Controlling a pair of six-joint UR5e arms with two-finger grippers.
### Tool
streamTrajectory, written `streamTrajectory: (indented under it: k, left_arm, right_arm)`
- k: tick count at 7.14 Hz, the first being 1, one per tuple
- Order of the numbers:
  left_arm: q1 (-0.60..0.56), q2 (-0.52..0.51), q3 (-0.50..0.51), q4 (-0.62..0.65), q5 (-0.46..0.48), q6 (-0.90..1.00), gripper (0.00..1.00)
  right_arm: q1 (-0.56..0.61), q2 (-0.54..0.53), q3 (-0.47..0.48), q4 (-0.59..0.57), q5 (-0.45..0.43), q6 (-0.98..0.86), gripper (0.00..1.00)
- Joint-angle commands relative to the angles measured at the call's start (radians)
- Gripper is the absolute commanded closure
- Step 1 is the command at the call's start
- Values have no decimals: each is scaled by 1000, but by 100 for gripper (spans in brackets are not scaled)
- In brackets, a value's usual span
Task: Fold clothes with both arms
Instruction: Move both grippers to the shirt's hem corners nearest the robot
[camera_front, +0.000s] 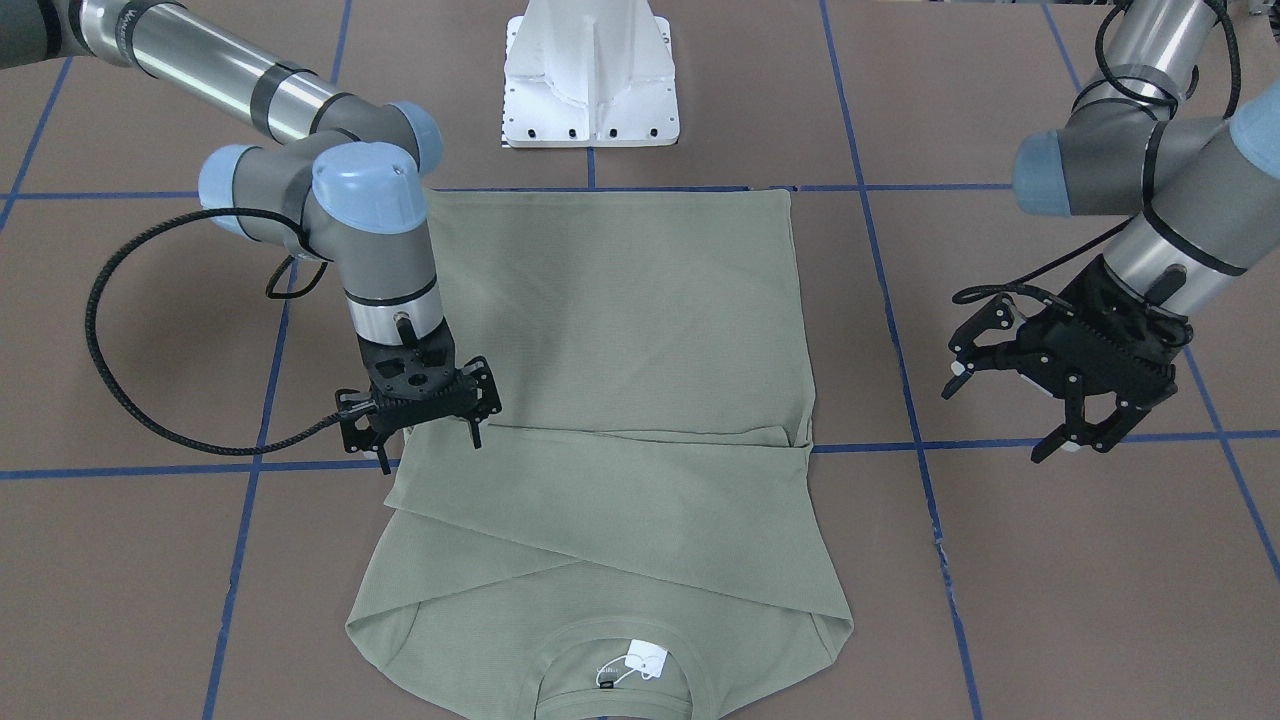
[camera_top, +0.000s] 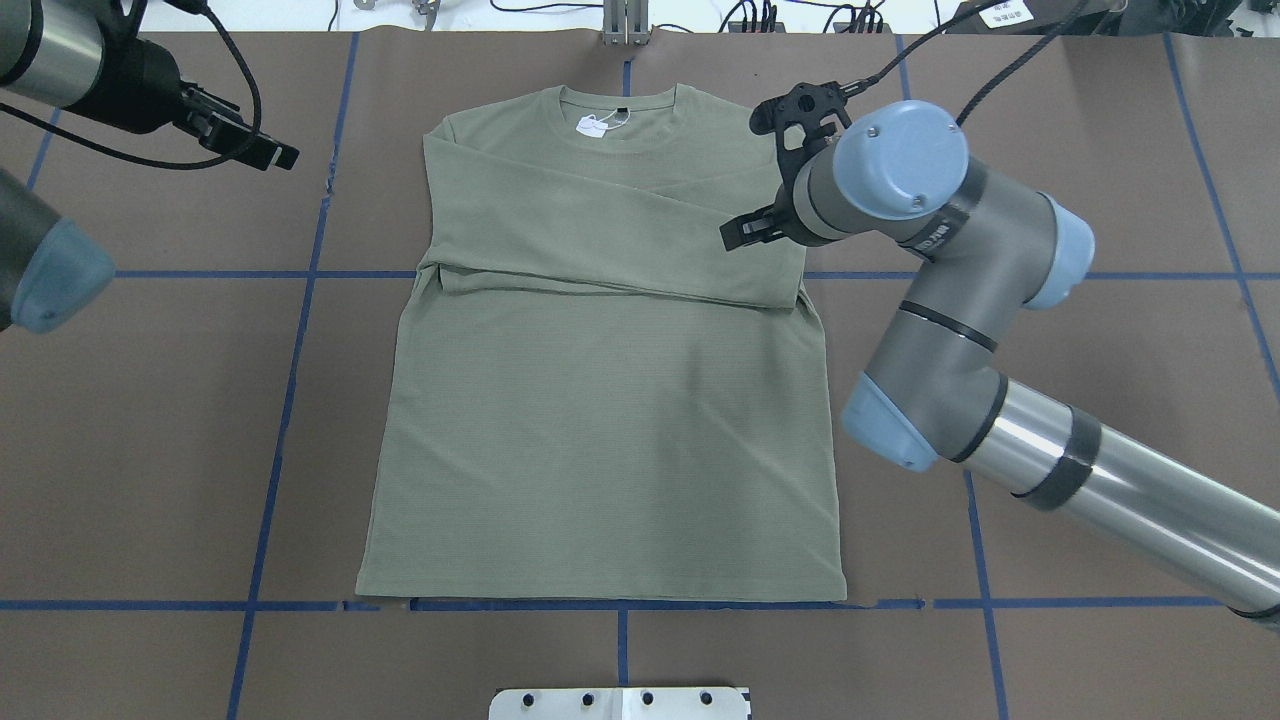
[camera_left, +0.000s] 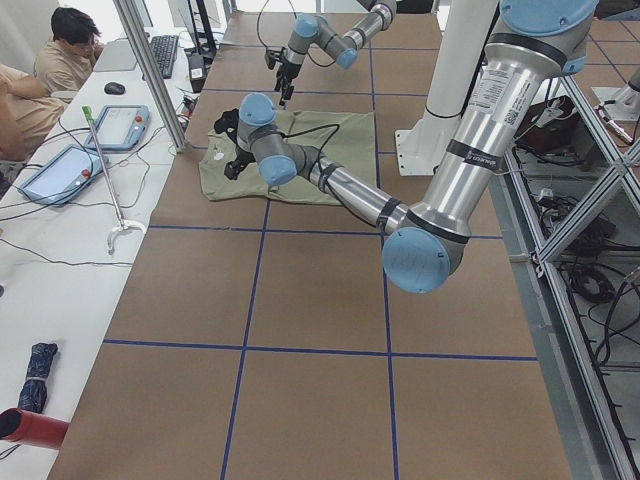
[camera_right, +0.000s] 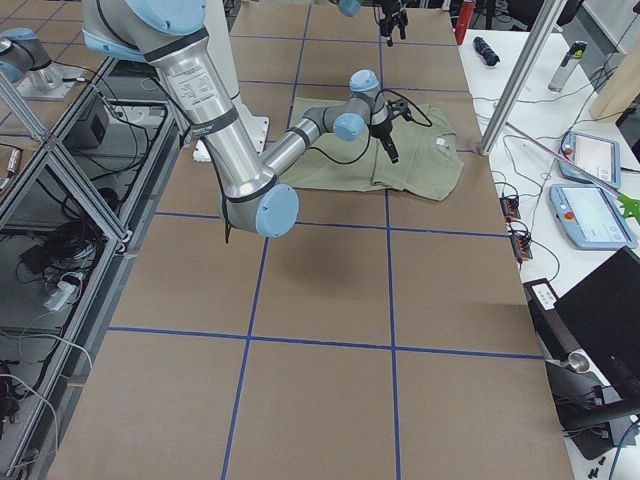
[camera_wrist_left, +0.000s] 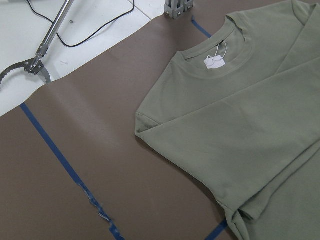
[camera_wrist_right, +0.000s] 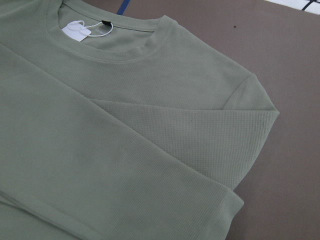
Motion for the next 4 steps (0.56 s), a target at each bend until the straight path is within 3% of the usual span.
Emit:
streamTrajectory:
  k: [1,2,4]
  left_arm:
    - [129,167,-237,0,120,-285,0]
    - [175,232,-302,0,135,-417,0]
    - [204,249,-318,0,133,-608,0]
  right_arm:
    - [6,-153,223,0,80,213,1]
    - [6,-211,301,0,83,286,2]
    - [-20,-278,403,4,85,431,3]
